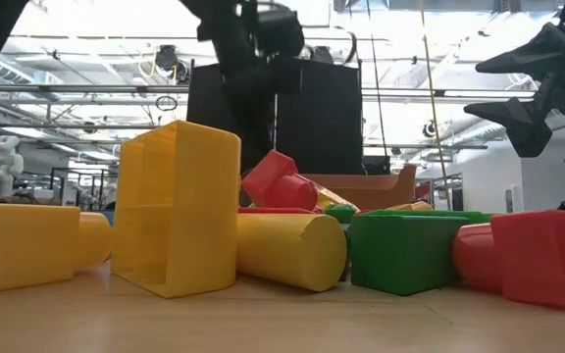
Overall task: Sort blocks by size
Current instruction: Put the big yellow game piece into the orange bin
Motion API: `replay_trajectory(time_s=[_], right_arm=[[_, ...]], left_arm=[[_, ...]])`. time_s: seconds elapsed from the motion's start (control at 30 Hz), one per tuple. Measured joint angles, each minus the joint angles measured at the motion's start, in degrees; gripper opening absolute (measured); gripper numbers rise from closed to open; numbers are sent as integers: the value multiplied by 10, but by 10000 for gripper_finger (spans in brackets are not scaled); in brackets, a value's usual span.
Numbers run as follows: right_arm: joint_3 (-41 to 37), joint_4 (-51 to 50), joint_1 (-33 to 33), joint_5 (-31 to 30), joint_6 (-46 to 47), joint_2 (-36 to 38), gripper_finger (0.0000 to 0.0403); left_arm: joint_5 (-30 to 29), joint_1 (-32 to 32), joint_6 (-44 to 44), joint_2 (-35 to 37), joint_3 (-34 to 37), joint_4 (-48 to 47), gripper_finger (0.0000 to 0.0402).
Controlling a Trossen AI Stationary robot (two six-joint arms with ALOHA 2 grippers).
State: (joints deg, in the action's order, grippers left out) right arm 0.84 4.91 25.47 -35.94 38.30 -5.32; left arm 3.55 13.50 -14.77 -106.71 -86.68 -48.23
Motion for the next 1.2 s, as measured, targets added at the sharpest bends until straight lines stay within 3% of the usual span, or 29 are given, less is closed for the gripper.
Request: replay_trajectory(time_s=[0.13, 0.53, 0.83, 0.93, 1.2], right_arm=[[0, 0, 0, 0, 0, 0, 260], [0, 0, 0, 0, -2, 0, 260], [0, 0, 0, 0, -2, 0, 260], [0, 0, 0, 0, -2, 0, 260], [0, -1, 0, 0, -4, 0, 260]], left_arm=[[-11, -1, -8, 0, 34, 53, 185], [30, 9, -67, -2, 75, 99, 187], [41, 18, -54, -2, 75, 103, 267], [9, 14, -56, -10, 75, 105, 292], [-7, 17, -50, -34, 75, 107, 304]])
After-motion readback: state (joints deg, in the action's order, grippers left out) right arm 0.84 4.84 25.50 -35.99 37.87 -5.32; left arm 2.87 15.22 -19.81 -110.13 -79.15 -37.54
